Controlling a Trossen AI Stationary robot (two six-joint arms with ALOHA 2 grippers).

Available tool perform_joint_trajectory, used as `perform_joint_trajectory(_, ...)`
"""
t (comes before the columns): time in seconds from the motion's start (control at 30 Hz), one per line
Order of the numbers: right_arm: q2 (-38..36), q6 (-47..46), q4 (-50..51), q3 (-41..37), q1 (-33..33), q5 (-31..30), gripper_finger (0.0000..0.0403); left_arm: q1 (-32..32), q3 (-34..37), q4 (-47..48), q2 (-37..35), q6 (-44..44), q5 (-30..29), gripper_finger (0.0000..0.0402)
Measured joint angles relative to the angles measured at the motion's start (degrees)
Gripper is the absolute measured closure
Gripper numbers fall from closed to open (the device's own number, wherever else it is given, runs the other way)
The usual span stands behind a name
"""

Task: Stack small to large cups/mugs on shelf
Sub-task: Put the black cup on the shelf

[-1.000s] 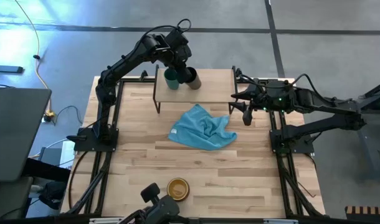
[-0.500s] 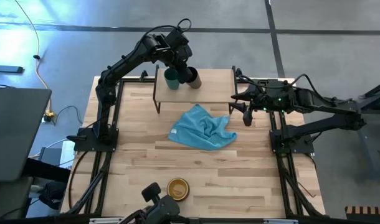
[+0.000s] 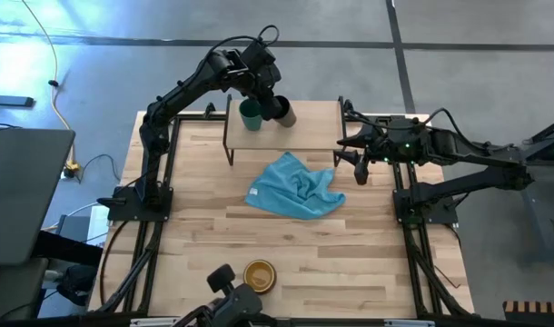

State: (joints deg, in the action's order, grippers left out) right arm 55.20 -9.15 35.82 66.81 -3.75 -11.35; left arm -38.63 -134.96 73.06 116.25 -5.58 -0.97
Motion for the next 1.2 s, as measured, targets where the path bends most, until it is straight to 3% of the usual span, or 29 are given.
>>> perform_joint_trajectory(1.2, 0.00, -0.90, 0.47, -0.01, 0.00, 0.37, 0.0253, 0.00, 0.00, 1.15, 0.00, 0.04, -2.68, 0.0401)
